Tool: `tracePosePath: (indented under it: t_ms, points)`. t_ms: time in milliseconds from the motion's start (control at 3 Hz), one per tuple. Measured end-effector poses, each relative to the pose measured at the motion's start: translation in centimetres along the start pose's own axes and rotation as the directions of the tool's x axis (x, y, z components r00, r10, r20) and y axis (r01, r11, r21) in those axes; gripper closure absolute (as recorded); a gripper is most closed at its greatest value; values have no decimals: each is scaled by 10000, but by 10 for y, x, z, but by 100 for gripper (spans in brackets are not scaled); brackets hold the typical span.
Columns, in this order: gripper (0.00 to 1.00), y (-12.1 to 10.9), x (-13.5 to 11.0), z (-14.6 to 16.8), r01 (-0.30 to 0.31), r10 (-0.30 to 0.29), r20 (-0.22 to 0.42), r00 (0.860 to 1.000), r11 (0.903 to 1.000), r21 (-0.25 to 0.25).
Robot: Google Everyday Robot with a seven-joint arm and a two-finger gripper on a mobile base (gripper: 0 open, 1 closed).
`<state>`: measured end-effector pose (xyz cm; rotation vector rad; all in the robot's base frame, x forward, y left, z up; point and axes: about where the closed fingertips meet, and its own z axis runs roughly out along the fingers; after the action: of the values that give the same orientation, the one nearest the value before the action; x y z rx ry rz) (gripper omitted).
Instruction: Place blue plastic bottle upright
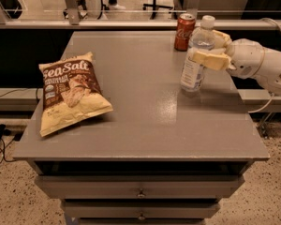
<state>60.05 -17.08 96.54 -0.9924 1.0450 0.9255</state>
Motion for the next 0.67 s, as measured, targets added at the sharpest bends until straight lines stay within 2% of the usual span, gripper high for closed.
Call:
tracePosePath:
  t_ms: [333, 667]
  points:
    - [61, -1, 1, -6, -104, 100, 323, 9994, 9999, 98]
    - [38, 1, 6, -9, -57, 57, 386, 9992, 10000, 9]
